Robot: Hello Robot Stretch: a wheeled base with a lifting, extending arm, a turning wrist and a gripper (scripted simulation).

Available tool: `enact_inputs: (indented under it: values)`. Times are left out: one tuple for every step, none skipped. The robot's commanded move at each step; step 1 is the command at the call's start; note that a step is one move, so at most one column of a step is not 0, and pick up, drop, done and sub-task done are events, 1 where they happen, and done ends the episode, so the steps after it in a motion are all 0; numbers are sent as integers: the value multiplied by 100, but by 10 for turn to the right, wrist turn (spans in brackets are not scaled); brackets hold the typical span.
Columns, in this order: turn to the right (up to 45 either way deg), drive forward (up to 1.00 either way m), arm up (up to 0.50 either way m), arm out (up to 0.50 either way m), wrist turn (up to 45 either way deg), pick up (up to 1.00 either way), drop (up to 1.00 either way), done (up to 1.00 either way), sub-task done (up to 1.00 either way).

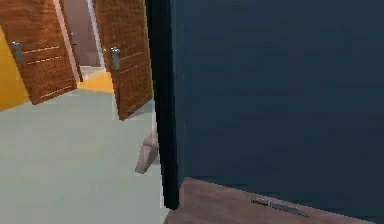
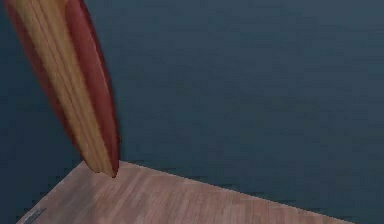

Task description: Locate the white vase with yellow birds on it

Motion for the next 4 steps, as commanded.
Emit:
enact_inputs:
  values:
    - [0, 25, 0, 0, 0, 0, 0, 0, 0]
    - [-90, 0, 0, 0, 0, 0, 0, 0, 0]
    - [0, 35, 0, 0, 0, 0, 0, 0, 0]
    - [-450, 0, 0, 0, 0, 0, 0, 0, 0]
